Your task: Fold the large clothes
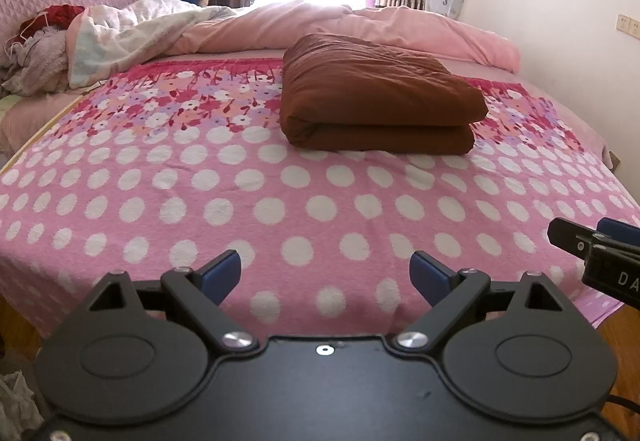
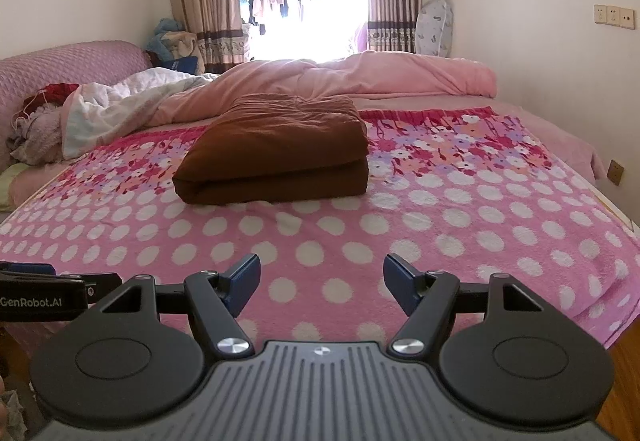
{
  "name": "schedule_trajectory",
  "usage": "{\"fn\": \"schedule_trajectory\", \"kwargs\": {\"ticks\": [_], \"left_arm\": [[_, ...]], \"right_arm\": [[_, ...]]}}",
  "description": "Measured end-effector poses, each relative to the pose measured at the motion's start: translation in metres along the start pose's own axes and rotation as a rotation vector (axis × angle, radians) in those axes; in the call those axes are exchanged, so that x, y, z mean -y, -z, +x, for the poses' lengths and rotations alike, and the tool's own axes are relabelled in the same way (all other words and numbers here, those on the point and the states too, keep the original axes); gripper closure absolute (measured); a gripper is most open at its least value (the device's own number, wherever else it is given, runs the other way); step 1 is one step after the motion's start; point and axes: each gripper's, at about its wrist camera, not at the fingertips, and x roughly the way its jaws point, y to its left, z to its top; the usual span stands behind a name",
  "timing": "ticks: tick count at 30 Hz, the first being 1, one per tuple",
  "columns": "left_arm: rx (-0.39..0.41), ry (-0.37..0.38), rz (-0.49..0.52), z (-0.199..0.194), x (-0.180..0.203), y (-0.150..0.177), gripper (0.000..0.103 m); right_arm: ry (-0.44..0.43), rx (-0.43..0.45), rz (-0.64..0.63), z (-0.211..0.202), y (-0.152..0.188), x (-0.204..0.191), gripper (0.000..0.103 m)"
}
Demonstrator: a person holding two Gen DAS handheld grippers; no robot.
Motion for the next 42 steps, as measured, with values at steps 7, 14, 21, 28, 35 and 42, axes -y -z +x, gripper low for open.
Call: {"fn": "schedule_trajectory", "kwargs": {"ticks": [7,14,21,28,35,42], "left_arm": [[-0.006,-0.002,-0.002,0.0008,-0.0001,0.0000,0.009],[-0.001,-0.003,0.002,-0.0003,0.0002,-0.0007,0.009],[0.005,0.001,0.007,-0.0020,0.0010,-0.0013,0.009],[0.008,0.003,0.015,-0.0028,0.0029,-0.0014,0.009],[0.015,0.005,0.020,-0.0049,0.0057,-0.0017,0.009],[0.019,0.008,0.022,-0.0069,0.0069,-0.0019,0.009]], "right_arm": [[0.000,0.000,0.000,-0.0001,0.0000,-0.0007,0.020],[-0.001,0.000,0.000,-0.0003,0.0001,-0.0008,0.020],[-0.003,0.000,-0.001,0.0003,-0.0005,0.0004,0.020],[0.000,0.002,-0.001,-0.0003,-0.0005,-0.0002,0.020],[0.000,0.002,-0.001,-0.0003,-0.0006,-0.0001,0.020],[0.000,0.001,0.001,-0.0003,-0.0003,0.0004,0.020]]}}
